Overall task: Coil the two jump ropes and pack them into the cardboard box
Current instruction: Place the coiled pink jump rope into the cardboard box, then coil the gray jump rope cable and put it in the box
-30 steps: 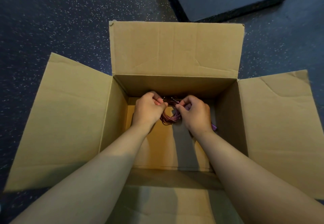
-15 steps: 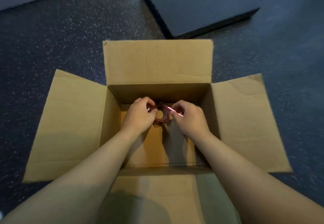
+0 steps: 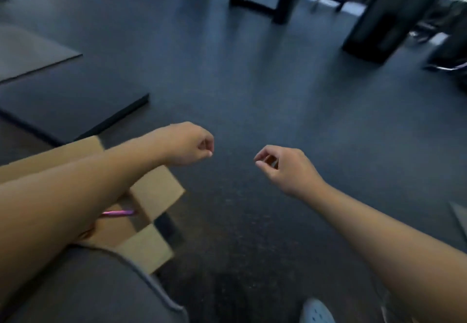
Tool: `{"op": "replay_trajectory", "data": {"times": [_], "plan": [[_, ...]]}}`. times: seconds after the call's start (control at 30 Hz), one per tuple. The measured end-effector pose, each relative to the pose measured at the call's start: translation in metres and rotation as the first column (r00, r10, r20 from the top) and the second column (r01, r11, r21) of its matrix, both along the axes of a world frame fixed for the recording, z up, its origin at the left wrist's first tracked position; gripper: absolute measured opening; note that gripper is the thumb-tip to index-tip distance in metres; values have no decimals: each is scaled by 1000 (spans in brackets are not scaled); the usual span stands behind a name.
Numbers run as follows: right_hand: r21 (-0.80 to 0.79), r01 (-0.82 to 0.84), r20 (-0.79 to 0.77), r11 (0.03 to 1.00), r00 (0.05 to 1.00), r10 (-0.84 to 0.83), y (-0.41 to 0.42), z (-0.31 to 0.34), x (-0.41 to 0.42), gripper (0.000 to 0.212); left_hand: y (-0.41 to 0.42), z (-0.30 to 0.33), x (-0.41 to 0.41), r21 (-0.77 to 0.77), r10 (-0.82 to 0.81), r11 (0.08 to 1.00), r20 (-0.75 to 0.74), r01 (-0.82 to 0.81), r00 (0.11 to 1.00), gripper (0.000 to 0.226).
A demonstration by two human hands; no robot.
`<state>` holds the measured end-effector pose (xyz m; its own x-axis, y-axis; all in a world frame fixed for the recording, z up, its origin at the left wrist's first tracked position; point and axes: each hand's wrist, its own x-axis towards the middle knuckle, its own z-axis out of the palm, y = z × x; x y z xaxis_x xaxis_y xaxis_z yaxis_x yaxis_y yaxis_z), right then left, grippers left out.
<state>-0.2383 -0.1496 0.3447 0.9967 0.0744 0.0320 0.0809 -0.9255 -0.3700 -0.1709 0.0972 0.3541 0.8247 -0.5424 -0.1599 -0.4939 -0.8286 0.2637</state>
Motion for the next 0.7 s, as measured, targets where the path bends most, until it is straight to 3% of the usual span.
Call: {"op": "replay_trajectory", "data": {"times": [0.13,0.33,0.7], "plan": [[-65,151,52,986,988,-147,-118,43,-61,8,-117,43,-32,15,-203,979,86,202,975,15],[-140,385,21,912,922,-386,-249,58,-163,9,-287,50,-88,-10,-466,882,136,471,874,15],[-133,743,-172,656,634,-754,-402,-52,-296,7,-519,-75,-156,-79,-711,702,-35,707,702,13]]}}
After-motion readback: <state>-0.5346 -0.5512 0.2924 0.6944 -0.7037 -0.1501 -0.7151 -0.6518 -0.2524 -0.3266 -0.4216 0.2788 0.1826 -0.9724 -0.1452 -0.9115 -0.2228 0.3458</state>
